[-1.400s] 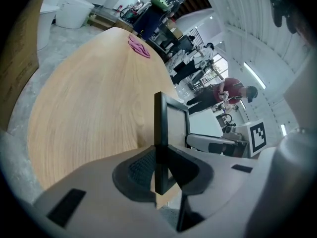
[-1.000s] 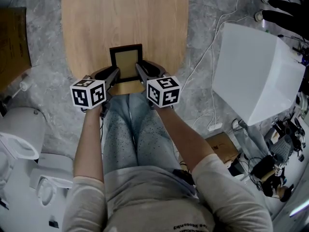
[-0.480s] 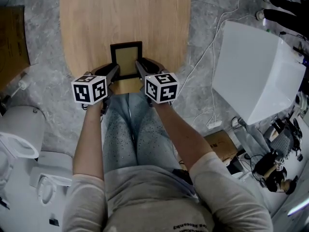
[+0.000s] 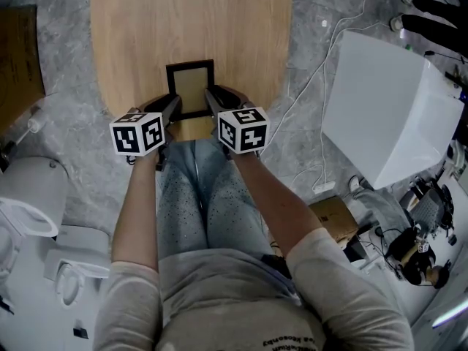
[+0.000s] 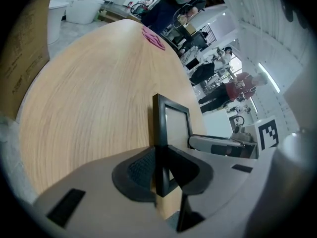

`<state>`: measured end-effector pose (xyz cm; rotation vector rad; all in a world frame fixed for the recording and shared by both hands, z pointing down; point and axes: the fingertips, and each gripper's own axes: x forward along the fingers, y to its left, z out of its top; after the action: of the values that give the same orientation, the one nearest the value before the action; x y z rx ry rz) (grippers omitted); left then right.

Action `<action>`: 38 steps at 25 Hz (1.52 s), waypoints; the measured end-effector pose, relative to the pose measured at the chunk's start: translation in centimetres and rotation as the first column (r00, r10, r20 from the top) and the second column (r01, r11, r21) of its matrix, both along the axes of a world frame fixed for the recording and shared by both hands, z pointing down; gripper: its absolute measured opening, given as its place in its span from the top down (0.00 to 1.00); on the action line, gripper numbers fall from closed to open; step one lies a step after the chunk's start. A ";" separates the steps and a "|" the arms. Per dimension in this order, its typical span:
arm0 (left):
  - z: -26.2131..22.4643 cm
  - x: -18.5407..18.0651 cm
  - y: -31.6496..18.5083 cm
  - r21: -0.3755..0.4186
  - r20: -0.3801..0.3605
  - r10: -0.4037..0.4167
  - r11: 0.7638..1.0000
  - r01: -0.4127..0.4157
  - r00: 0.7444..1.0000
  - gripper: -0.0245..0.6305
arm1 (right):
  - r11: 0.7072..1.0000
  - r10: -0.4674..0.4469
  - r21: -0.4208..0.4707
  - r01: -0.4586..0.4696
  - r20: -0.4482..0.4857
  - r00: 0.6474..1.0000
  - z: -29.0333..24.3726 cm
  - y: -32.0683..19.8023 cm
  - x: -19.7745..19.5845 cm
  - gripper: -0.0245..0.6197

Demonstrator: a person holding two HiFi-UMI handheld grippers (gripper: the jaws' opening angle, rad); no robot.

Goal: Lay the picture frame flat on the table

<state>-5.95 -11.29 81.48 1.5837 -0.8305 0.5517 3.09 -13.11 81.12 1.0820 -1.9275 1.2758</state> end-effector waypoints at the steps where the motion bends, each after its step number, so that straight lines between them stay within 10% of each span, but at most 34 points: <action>1: 0.0 0.0 0.0 -0.003 0.002 -0.004 1.000 0.004 1.000 0.83 | 1.000 -0.001 -0.002 0.001 -0.002 1.000 0.1 0.0 0.0 0.83; 38: 0.2 -0.1 -0.3 0.079 0.287 -0.033 0.997 0.011 0.957 0.73 | 1.000 0.022 -0.002 -0.023 -0.079 0.997 0.4 0.0 0.3 0.83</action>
<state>-6.03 -11.55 81.68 1.5829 -1.0980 0.7549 3.42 -13.16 81.54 1.1385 -1.8588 1.2291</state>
